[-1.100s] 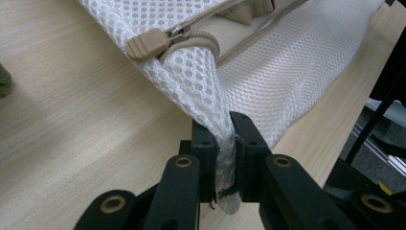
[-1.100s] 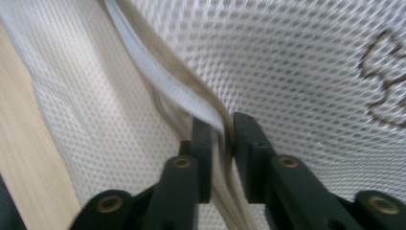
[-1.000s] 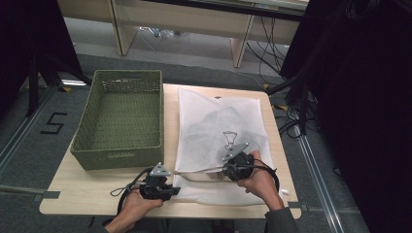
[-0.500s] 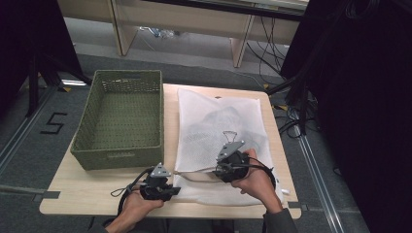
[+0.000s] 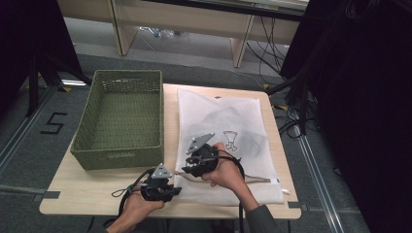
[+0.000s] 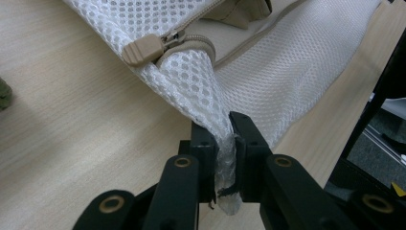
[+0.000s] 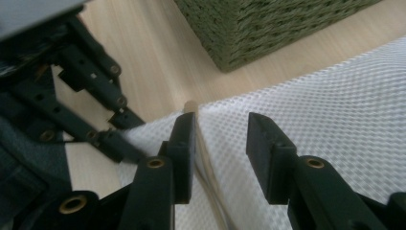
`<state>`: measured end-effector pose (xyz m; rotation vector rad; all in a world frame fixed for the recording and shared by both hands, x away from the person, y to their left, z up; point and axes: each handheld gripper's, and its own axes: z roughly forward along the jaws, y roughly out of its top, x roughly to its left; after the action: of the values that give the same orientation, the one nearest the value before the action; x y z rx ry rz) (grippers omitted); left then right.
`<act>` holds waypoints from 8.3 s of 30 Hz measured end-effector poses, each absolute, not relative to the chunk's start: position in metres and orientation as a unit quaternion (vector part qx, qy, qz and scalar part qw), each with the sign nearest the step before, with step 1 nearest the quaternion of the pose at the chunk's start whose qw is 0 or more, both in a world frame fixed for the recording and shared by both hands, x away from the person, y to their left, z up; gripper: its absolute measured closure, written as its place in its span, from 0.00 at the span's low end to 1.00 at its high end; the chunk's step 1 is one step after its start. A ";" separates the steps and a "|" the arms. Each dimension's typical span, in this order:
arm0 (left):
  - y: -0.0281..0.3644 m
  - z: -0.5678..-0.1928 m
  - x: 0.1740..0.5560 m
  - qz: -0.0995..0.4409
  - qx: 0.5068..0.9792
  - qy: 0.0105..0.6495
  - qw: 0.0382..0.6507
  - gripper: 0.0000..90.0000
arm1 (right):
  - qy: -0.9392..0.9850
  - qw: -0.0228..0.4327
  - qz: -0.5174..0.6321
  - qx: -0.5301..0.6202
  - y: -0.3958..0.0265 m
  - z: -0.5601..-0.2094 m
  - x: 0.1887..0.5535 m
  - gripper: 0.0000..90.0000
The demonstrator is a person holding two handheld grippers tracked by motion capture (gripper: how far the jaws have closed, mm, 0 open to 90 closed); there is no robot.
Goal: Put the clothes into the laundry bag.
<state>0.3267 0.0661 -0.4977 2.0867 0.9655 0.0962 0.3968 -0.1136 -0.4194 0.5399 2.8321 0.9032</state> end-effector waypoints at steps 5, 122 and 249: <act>0.065 -0.498 0.326 0.039 0.828 0.381 0.409 0.89 | 0.938 0.040 0.292 0.182 -0.099 -0.433 0.404 0.74; 0.068 -0.496 0.331 0.029 0.827 0.367 0.426 0.87 | 0.940 -0.091 0.256 0.207 -0.130 -0.464 0.409 0.89; 0.077 -0.488 0.347 -0.002 0.799 0.386 0.461 0.84 | 0.967 -0.024 0.229 0.107 -0.124 -0.459 0.398 0.92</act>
<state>0.3470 0.0767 -0.4880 1.9658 0.9509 -0.0060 0.3983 -0.1242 -0.4585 0.3406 3.0862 0.7294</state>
